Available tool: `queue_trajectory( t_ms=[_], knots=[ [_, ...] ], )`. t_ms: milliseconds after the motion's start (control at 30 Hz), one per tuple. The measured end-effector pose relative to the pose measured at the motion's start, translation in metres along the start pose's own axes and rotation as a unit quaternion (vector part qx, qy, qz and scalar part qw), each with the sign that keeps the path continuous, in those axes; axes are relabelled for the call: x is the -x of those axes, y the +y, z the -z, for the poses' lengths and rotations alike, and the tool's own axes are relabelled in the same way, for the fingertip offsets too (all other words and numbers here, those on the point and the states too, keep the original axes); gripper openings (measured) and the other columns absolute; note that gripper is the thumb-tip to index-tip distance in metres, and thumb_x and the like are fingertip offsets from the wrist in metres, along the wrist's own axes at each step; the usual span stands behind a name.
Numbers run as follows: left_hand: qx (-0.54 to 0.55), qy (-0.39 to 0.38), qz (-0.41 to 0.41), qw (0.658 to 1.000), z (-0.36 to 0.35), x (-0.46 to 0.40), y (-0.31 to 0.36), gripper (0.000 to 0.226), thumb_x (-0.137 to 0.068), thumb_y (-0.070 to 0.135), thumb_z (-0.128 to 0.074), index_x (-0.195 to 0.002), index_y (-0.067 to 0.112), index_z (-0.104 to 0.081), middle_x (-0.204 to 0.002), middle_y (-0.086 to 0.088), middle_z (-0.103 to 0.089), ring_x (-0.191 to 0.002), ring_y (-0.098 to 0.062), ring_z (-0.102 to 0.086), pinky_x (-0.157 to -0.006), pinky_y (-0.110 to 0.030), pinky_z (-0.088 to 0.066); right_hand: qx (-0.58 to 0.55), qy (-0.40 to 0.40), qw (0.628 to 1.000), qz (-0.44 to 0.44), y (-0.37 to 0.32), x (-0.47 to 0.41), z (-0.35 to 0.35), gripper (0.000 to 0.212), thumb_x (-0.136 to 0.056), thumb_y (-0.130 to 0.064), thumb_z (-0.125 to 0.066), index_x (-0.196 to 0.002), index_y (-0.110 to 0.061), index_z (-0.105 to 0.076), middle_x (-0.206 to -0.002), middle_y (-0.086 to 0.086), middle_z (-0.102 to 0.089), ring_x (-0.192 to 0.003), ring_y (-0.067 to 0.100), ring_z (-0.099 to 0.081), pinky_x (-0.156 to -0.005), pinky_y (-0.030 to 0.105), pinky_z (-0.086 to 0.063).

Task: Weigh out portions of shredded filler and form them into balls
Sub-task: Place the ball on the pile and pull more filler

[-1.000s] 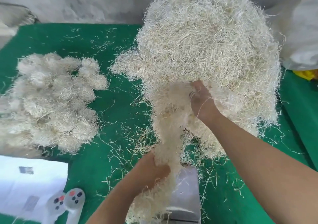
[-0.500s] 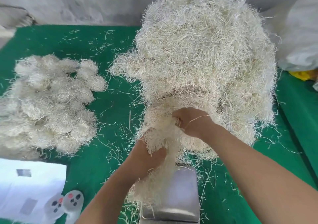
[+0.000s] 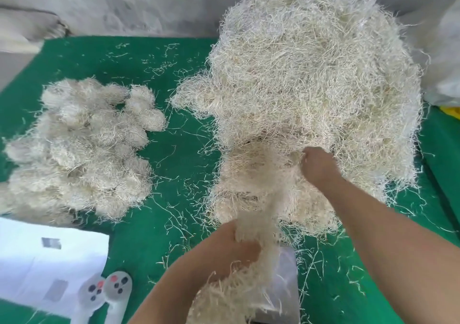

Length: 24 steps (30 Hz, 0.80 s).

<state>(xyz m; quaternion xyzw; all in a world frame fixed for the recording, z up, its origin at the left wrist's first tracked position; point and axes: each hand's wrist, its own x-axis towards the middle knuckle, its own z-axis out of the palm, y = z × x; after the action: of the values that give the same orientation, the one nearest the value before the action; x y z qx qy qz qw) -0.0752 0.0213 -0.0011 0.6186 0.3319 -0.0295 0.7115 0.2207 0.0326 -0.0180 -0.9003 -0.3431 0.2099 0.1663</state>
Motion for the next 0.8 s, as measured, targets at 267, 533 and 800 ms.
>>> queue_trajectory(
  t_ms=[267,533,800],
  knots=[
    [0.011,0.162,-0.013,0.987,0.006,-0.006,-0.022,0.024,-0.088,0.036,-0.068,-0.097,0.014,-0.066,-0.069,-0.002,-0.068,-0.058,-0.014,-0.059,-0.056,-0.028,-0.053,-0.643,-0.203,0.651,-0.348,-0.013,-0.005,0.026,0.028,-0.113,-0.031,-0.039,-0.106,-0.011,-0.057,-0.055,0.002,-0.056,-0.042,0.008,-0.055,-0.033,0.018,-0.042],
    [-0.160,0.143,0.063,0.975,-0.008,-0.005,-0.065,0.015,-0.092,0.026,-0.066,-0.086,0.040,-0.067,-0.072,0.027,-0.071,-0.052,0.002,-0.064,-0.050,-0.015,-0.052,-0.768,-0.077,0.584,-0.251,-0.019,-0.013,0.046,0.019,-0.110,-0.012,-0.042,-0.124,-0.003,-0.050,-0.095,0.015,-0.070,-0.068,0.017,-0.072,-0.056,0.021,-0.054],
    [-0.078,0.236,-0.087,0.965,-0.003,0.026,-0.046,0.030,-0.080,0.049,-0.065,-0.091,0.021,-0.064,-0.077,-0.008,-0.069,-0.067,-0.011,-0.068,-0.064,-0.039,-0.062,-0.095,-0.234,0.957,0.144,-0.030,0.009,0.034,0.111,-0.097,-0.029,-0.073,-0.161,-0.039,0.018,-0.167,0.009,-0.033,-0.136,0.032,-0.052,-0.107,0.049,-0.047]
  ],
)
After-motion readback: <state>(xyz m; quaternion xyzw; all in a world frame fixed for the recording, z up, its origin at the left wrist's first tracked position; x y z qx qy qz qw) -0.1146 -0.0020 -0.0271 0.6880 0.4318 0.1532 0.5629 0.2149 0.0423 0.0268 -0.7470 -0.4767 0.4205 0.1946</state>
